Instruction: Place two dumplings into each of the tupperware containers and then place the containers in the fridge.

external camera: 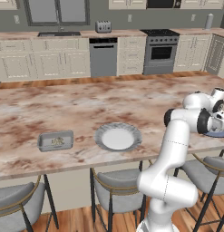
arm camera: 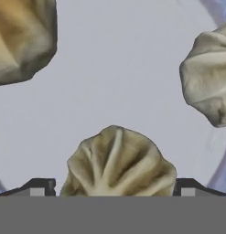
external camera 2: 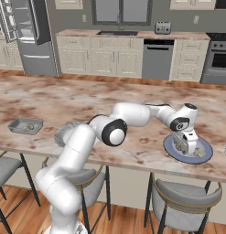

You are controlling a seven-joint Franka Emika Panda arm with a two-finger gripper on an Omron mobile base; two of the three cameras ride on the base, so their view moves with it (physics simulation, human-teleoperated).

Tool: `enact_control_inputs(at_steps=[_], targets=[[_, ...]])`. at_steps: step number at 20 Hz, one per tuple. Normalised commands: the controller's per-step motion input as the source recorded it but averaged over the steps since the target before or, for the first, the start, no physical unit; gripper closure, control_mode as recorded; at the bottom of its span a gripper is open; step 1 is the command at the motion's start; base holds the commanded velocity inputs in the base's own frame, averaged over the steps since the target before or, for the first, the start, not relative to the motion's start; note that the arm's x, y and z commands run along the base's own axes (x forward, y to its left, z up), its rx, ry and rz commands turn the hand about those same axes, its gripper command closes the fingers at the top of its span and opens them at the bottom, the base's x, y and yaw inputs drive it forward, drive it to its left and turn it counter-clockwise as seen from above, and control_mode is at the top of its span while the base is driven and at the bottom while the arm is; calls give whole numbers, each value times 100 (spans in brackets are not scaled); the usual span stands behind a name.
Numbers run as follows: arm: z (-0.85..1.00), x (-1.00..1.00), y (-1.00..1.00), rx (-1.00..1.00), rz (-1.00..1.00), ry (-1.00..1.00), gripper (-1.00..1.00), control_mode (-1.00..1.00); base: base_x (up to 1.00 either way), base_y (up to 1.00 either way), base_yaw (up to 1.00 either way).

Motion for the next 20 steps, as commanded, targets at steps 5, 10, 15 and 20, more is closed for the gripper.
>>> enact_control_inputs(at_steps=[5,10,15,20], targets=[[0,0,0,0,0,0,100,-100,0,0,0],[30,0,38,0,4,0,100,-100,0,0,0],[63,-1,99,-2,12,0,100,-100,0,0,0],[31,2,100,-6,22,1,100,-100,0,0,0]])
